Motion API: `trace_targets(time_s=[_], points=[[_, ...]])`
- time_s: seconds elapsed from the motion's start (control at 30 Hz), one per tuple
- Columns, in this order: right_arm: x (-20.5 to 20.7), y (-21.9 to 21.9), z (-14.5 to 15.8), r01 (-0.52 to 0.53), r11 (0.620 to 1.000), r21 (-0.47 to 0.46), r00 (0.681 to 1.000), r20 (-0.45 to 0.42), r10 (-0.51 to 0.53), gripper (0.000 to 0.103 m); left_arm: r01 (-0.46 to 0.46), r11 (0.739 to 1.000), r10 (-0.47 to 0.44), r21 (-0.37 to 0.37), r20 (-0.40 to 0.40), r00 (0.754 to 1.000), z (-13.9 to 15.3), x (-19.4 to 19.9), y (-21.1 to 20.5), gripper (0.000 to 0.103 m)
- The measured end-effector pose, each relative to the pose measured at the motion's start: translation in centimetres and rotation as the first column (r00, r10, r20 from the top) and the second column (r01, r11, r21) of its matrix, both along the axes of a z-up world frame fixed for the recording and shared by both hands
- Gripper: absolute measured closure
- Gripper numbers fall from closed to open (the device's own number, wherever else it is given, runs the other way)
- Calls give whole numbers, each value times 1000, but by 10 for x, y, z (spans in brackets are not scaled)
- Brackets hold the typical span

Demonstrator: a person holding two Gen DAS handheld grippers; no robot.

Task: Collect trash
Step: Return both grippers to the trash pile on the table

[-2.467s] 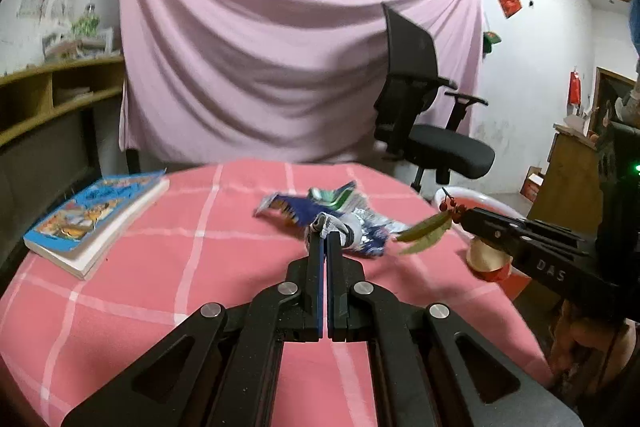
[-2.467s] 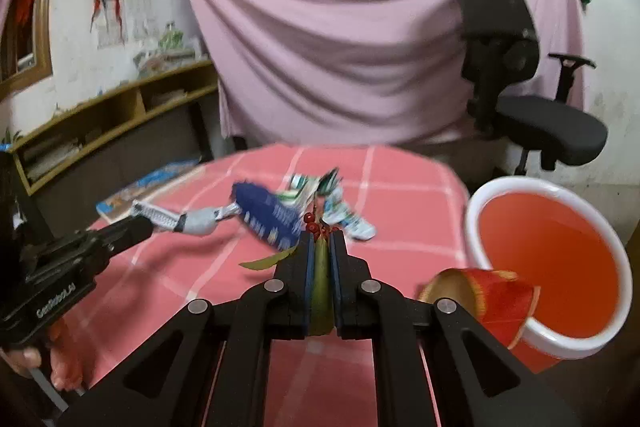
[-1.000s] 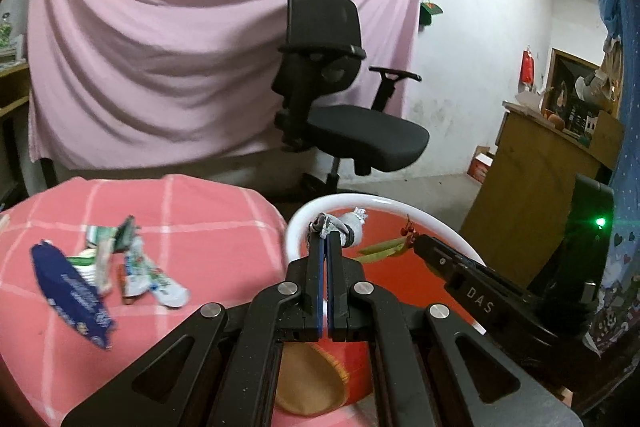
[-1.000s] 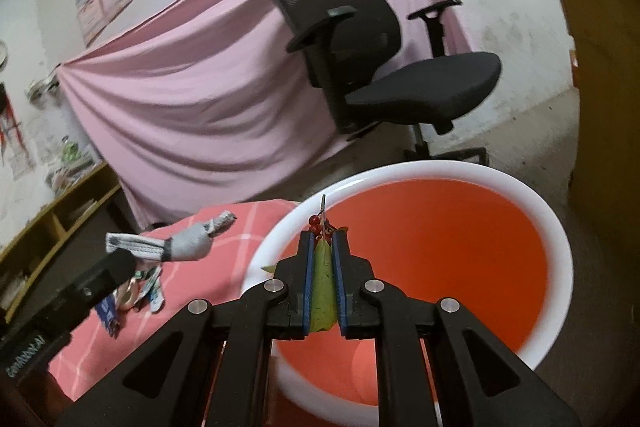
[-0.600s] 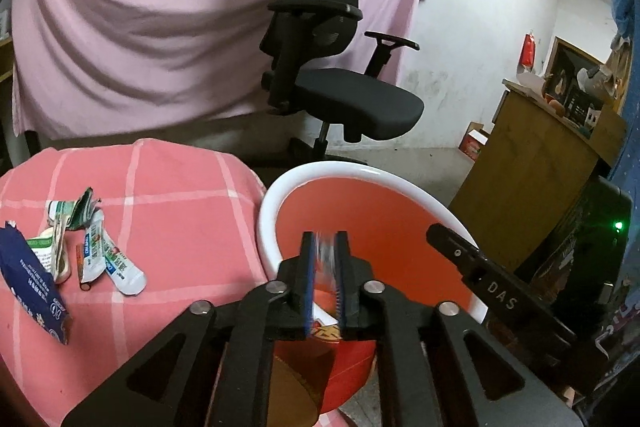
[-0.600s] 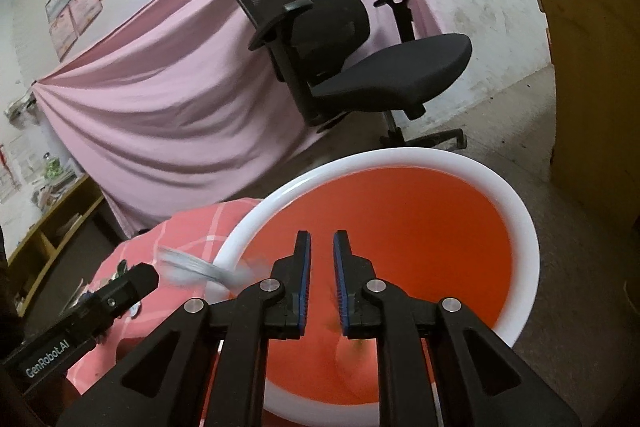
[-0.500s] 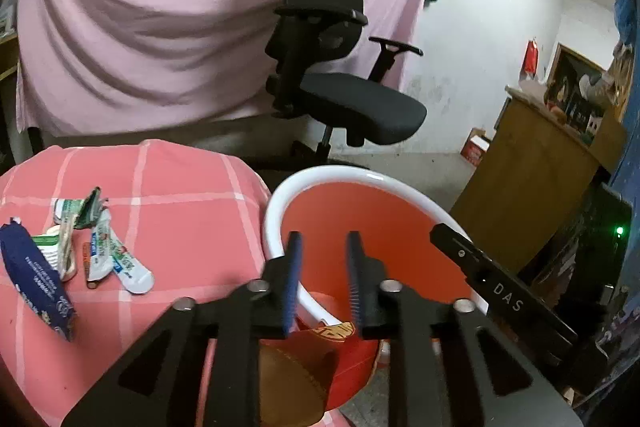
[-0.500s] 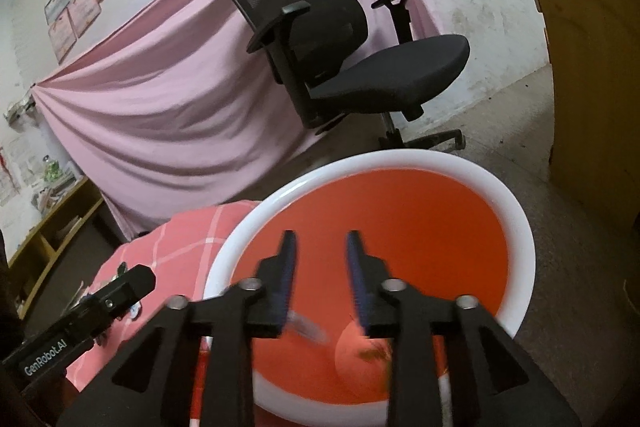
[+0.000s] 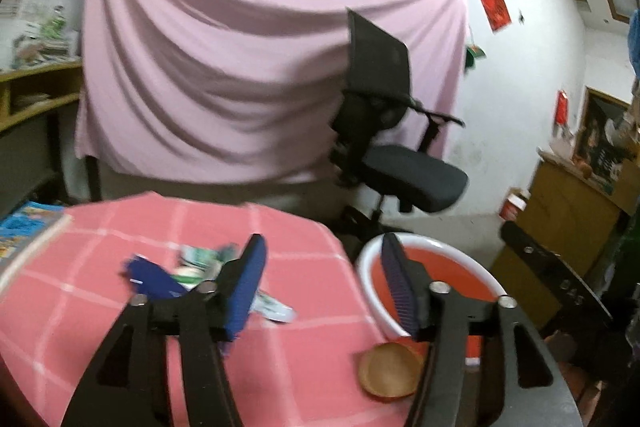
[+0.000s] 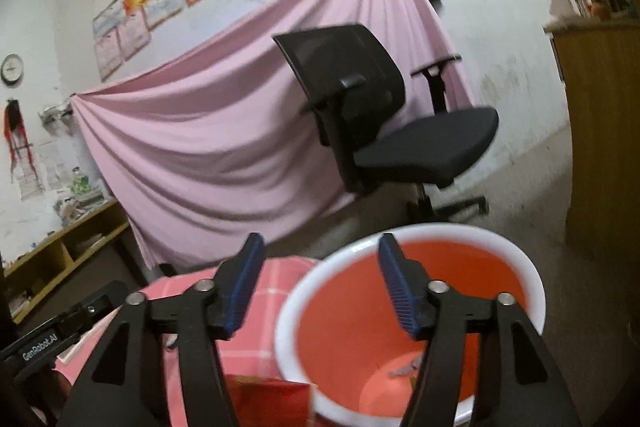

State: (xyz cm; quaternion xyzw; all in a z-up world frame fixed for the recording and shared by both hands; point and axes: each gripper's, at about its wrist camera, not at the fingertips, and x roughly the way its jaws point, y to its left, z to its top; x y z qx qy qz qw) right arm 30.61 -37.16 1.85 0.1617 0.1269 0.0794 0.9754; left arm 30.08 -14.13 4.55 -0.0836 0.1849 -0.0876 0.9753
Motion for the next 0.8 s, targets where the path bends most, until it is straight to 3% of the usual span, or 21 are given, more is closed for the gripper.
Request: trace_targets(time_s=[0.07,0.13,0.17,0.2,0.23,0.33,0.5,0.8], points=[[-3,10,5,-7,1000,-8,999,37,7,22,-44,999,44,1,33,998,3,-9,18,38],[-5,22,9,-15,1000,-25,998,63,17,19,-89,996,89,0,61,994,5,-17,36,14],[-6,27,11,-19,999,-31,997,72,22,17,-115,993,115,-4,82,990,5,-22,45,9],[-6,33,12,-22,999,-37,996,83,25,8,-154,988,154,-12,114,981,6,-29,56,2],[-8,38,13,-21,999,-41,995,97,25,0,-180,983,182,-23,139,974,5,-33,66,2],[-12,53,16,-19,998,-62,991,132,28,0,-256,966,258,-36,166,952,1,-40,93,2],[-13,83,20,-47,995,-87,985,164,60,0,-306,951,309,-42,175,935,-3,-48,128,2],[0,138,11,-122,977,-177,982,121,145,0,-327,944,329,-35,142,934,-16,-49,169,2]])
